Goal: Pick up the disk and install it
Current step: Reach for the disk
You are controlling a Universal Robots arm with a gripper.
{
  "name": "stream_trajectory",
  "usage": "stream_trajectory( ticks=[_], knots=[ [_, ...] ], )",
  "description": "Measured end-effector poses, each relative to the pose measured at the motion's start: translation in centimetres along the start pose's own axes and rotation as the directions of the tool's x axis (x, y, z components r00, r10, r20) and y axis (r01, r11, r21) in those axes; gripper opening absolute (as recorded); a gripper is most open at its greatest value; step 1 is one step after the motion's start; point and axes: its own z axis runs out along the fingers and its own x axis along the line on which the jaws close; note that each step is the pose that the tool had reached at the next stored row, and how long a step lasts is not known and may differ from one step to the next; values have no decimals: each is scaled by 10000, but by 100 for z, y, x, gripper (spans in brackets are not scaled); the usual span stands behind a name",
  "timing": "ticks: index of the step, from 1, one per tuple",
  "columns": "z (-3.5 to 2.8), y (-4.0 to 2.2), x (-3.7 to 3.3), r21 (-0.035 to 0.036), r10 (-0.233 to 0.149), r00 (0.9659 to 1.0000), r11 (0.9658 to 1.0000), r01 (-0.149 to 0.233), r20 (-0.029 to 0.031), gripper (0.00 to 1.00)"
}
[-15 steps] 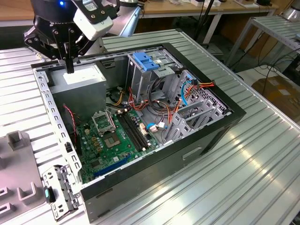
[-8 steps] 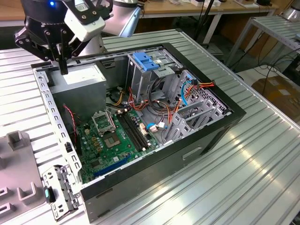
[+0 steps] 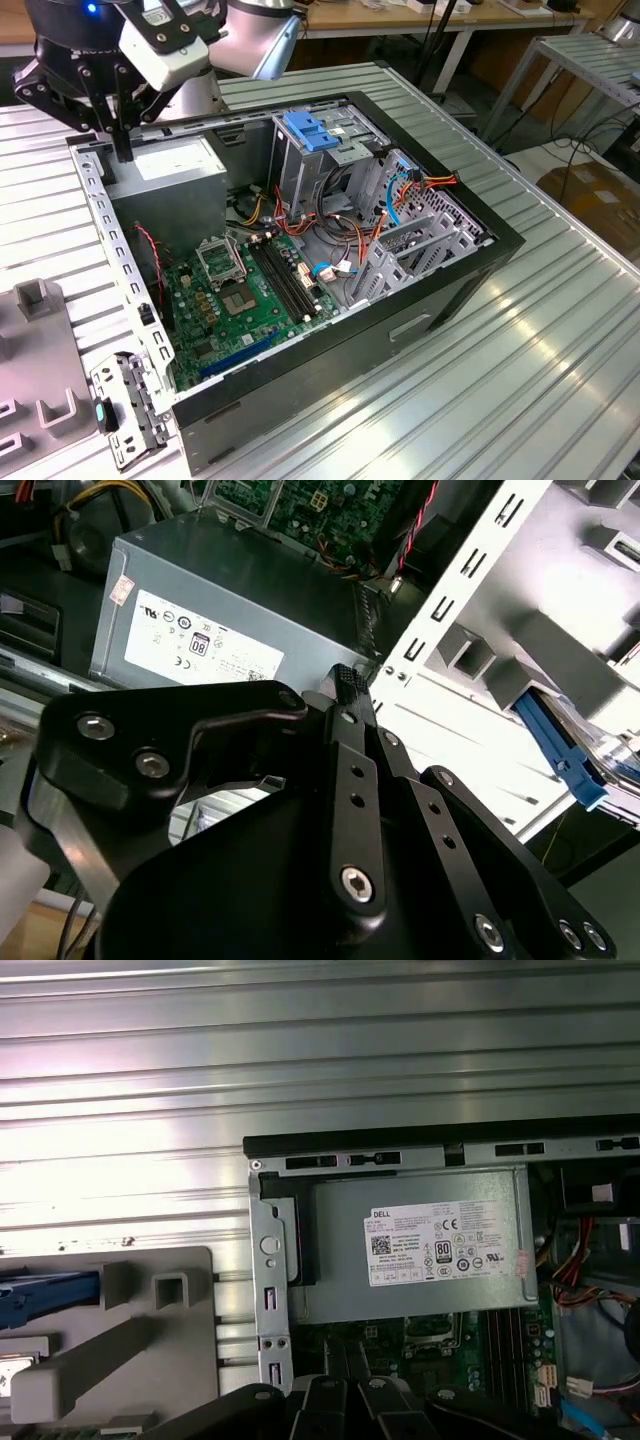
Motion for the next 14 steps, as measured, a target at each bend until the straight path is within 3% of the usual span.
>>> stream_trajectory(
  ticks=[14],
  knots=[
    [-5,-14,186,-1,0,10000,10000,0,0,11]
  ],
)
